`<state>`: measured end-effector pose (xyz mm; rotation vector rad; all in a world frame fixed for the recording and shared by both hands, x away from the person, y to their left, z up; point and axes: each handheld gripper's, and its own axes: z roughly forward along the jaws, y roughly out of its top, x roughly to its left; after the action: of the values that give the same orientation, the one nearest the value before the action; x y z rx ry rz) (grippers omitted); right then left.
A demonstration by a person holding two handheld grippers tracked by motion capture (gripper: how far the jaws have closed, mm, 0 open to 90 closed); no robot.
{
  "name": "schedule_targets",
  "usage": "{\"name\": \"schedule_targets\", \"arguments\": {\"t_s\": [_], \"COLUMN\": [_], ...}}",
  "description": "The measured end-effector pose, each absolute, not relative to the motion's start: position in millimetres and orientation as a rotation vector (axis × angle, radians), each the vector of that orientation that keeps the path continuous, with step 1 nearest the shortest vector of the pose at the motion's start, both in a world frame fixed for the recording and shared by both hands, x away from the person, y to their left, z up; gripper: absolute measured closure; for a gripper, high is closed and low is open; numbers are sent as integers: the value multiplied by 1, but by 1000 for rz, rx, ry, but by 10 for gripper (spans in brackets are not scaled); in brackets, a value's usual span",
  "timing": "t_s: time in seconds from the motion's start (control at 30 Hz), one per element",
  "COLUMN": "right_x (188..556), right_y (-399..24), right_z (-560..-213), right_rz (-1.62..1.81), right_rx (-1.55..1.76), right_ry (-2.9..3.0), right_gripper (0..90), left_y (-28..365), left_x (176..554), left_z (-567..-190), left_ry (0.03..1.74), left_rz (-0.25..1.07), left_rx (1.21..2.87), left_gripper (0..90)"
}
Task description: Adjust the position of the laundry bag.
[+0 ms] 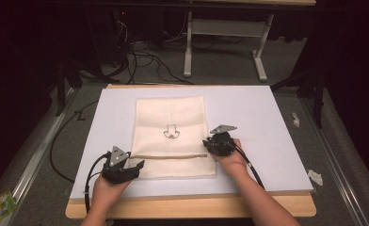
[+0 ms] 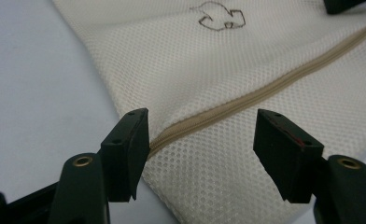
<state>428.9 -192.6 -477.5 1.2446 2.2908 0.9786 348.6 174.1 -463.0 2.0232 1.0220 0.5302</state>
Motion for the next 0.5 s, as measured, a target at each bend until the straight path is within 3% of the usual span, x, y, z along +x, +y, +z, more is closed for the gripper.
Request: {"name": "schedule_targets", "arguments": {"t_s": [0.2,0.5], "right_x": [421,396], "right_y": [-214,-294], "right_z": [-472,-466], "right_rz": [942,888], "right_rx": [1249,1331], "right_ry": [2287,2214], "right_gripper": [875,865], "left_y": [169,165], "left_x": [347,346], "left_z": [-461,-459], "left_ry": [995,983], "left_rz": [527,498], "left_rx": [2017,1978], "left_gripper": [390,394]}}
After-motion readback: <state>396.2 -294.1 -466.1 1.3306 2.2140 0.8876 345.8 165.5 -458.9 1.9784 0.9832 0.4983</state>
